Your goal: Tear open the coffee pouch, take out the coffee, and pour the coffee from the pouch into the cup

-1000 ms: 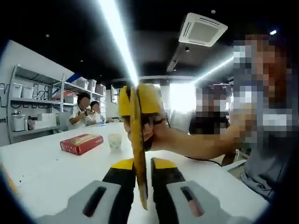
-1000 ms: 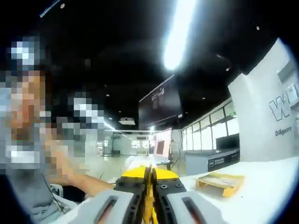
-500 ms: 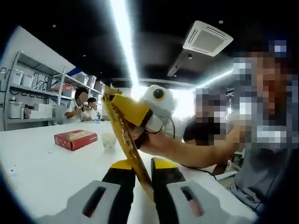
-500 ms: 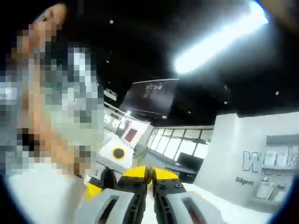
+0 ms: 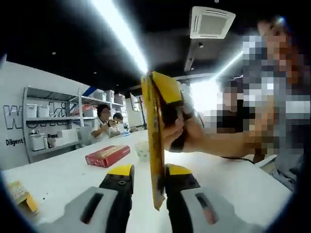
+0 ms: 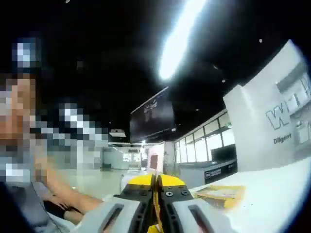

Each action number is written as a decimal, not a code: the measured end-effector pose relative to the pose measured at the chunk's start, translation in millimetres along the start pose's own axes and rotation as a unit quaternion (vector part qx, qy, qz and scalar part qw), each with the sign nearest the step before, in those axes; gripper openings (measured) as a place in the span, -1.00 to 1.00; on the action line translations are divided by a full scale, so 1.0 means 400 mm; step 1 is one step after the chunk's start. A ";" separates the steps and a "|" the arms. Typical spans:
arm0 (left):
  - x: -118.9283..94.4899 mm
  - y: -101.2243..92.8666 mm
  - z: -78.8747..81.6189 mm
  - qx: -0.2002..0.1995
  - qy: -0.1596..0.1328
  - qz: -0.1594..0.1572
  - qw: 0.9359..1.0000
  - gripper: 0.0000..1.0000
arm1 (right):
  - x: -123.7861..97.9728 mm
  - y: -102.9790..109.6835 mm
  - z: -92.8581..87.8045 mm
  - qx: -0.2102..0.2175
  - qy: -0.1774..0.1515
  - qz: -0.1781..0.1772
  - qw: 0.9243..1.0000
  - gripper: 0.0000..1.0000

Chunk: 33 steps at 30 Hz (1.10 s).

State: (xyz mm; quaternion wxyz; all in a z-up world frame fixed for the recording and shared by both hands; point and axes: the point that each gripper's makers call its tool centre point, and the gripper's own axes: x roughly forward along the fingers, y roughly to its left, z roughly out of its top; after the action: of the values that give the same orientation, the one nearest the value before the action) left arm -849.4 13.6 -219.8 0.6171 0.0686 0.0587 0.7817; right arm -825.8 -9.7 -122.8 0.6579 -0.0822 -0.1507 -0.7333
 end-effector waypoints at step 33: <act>-0.027 -0.169 0.091 -0.200 -0.056 -0.200 0.958 -0.63 | -0.009 -0.043 -0.026 -0.357 0.116 -0.116 0.920 -0.95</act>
State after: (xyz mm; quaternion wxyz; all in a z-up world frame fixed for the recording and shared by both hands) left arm -775.8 19.2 -196.4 0.7641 -0.0258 -0.1210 0.6331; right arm -841.7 -8.2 -135.9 0.5082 -0.2075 0.1899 -0.8140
